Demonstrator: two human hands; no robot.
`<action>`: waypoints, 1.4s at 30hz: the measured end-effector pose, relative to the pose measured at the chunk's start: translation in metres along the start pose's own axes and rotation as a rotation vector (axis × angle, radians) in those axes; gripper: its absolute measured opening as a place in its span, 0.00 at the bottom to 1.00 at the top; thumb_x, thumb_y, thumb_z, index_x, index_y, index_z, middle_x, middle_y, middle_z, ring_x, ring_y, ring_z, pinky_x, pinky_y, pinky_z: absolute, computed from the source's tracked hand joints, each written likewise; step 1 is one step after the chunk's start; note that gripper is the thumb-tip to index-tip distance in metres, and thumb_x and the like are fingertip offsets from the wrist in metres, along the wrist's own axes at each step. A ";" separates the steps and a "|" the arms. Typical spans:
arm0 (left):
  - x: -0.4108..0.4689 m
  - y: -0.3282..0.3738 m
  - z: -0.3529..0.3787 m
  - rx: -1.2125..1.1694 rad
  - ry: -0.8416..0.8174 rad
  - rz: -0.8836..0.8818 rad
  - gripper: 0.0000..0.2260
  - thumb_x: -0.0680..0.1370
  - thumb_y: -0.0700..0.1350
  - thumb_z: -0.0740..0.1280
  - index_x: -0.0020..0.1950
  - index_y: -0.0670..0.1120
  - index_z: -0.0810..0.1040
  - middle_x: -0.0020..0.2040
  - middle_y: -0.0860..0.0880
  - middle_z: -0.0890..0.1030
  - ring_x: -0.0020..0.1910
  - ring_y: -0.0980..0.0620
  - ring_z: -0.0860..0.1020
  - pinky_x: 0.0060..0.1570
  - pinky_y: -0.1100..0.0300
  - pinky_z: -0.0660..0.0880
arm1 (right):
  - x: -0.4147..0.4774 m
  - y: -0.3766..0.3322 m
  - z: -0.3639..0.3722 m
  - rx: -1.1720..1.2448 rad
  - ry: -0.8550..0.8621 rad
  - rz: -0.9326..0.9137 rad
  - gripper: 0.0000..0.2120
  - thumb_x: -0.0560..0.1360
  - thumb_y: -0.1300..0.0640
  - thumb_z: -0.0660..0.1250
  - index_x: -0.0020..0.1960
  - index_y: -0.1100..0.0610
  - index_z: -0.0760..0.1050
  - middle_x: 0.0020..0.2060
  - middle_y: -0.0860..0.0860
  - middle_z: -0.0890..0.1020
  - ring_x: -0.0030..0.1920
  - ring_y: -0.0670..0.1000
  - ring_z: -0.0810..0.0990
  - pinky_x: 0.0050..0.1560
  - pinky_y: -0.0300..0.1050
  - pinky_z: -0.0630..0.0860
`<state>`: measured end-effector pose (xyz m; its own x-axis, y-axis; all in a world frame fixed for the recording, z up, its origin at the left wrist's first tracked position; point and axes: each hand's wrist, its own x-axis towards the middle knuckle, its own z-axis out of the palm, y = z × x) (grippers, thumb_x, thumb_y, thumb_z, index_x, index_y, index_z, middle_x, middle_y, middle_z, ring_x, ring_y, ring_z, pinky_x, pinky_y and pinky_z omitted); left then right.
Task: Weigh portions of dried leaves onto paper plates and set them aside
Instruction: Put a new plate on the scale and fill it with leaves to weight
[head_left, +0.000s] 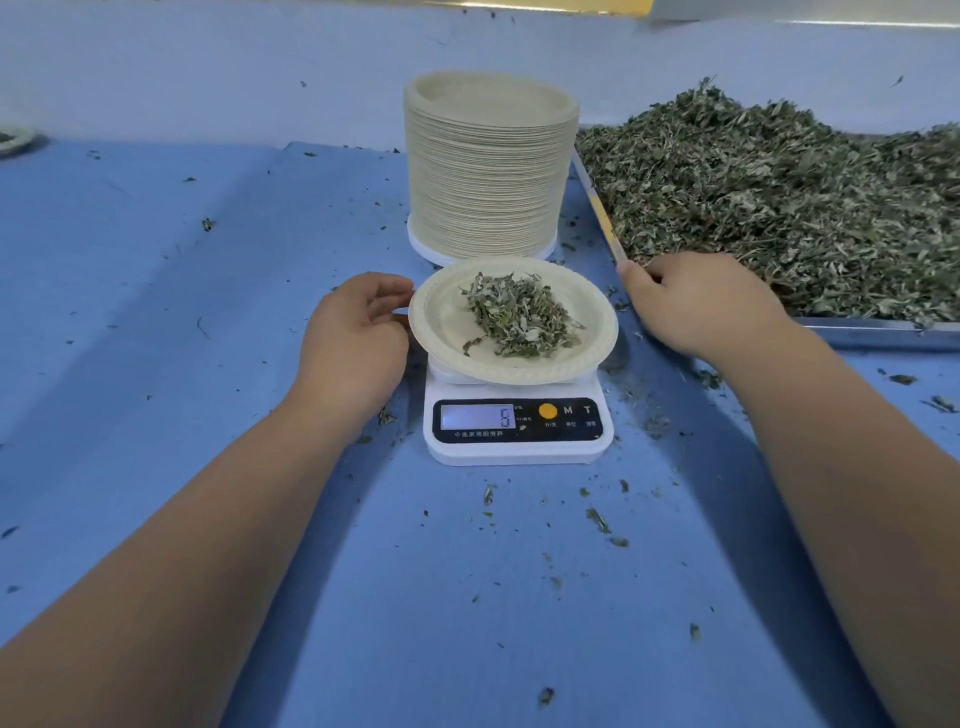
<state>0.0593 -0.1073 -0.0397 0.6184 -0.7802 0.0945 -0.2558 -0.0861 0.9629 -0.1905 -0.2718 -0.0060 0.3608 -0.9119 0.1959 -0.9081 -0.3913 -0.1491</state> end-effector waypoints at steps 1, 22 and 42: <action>0.001 0.000 0.000 0.000 0.004 -0.005 0.20 0.72 0.35 0.61 0.59 0.50 0.82 0.54 0.54 0.86 0.53 0.55 0.84 0.59 0.48 0.81 | 0.000 0.001 -0.002 0.009 0.034 -0.003 0.30 0.82 0.35 0.49 0.38 0.58 0.72 0.34 0.57 0.76 0.35 0.59 0.75 0.34 0.47 0.70; 0.000 0.000 0.001 0.005 -0.009 0.002 0.18 0.73 0.36 0.62 0.59 0.50 0.82 0.52 0.54 0.86 0.53 0.55 0.84 0.59 0.49 0.81 | -0.003 -0.006 -0.003 -0.061 -0.039 0.005 0.29 0.81 0.33 0.49 0.54 0.57 0.73 0.52 0.59 0.78 0.54 0.63 0.75 0.54 0.57 0.73; 0.004 -0.004 0.001 0.003 0.004 0.031 0.17 0.75 0.34 0.63 0.57 0.50 0.83 0.50 0.55 0.86 0.47 0.57 0.85 0.52 0.57 0.82 | -0.006 -0.005 -0.007 0.289 0.430 -0.007 0.21 0.81 0.50 0.58 0.37 0.65 0.72 0.30 0.62 0.75 0.28 0.57 0.67 0.31 0.51 0.70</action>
<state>0.0623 -0.1111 -0.0432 0.6130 -0.7801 0.1252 -0.2769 -0.0637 0.9588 -0.1895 -0.2635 0.0003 0.1911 -0.7994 0.5696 -0.7883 -0.4708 -0.3962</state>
